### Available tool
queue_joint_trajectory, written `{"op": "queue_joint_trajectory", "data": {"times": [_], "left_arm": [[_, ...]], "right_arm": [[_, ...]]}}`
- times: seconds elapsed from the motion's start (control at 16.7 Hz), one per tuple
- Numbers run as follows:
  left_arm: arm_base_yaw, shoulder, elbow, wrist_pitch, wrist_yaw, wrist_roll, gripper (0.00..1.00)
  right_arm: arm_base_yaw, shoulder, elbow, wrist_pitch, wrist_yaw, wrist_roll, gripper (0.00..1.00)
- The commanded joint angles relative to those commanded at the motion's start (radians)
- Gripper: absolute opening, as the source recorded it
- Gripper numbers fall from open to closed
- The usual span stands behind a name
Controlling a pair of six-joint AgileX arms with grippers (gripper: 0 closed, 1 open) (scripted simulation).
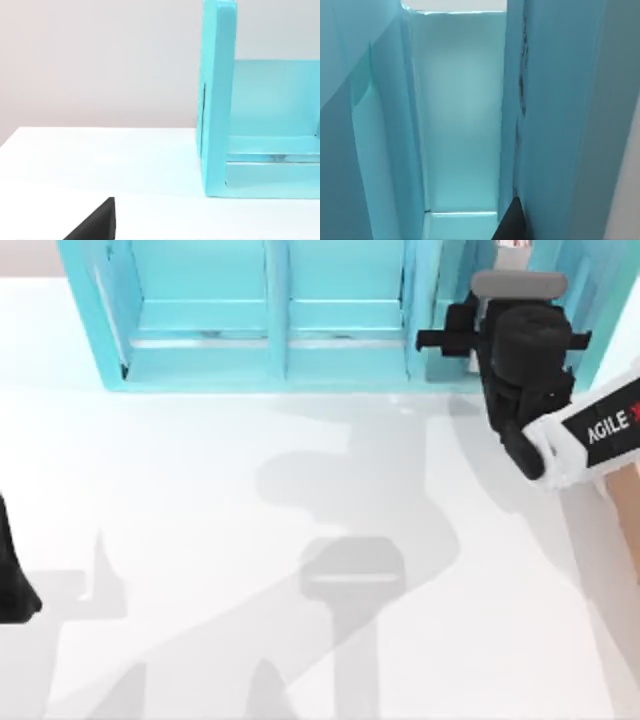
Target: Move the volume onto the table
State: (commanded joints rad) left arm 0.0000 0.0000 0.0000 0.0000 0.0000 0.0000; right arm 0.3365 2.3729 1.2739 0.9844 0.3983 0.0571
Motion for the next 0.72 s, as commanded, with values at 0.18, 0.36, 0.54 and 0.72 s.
{"op": "queue_joint_trajectory", "data": {"times": [0.18,0.36,0.54,0.72], "left_arm": [[0.0,0.0,0.0,0.0,0.0,0.0,1.0],[0.0,0.0,0.0,0.0,0.0,0.0,1.0],[0.0,0.0,0.0,0.0,0.0,0.0,1.0],[0.0,0.0,0.0,0.0,0.0,0.0,1.0]], "right_arm": [[0.0,0.0,0.0,0.0,0.0,0.0,0.02],[0.0,0.0,0.0,0.0,0.0,0.0,0.0],[0.0,0.0,0.0,0.0,0.0,0.0,0.0],[0.001,-0.002,-0.002,0.0,0.0,0.001,0.0]]}}
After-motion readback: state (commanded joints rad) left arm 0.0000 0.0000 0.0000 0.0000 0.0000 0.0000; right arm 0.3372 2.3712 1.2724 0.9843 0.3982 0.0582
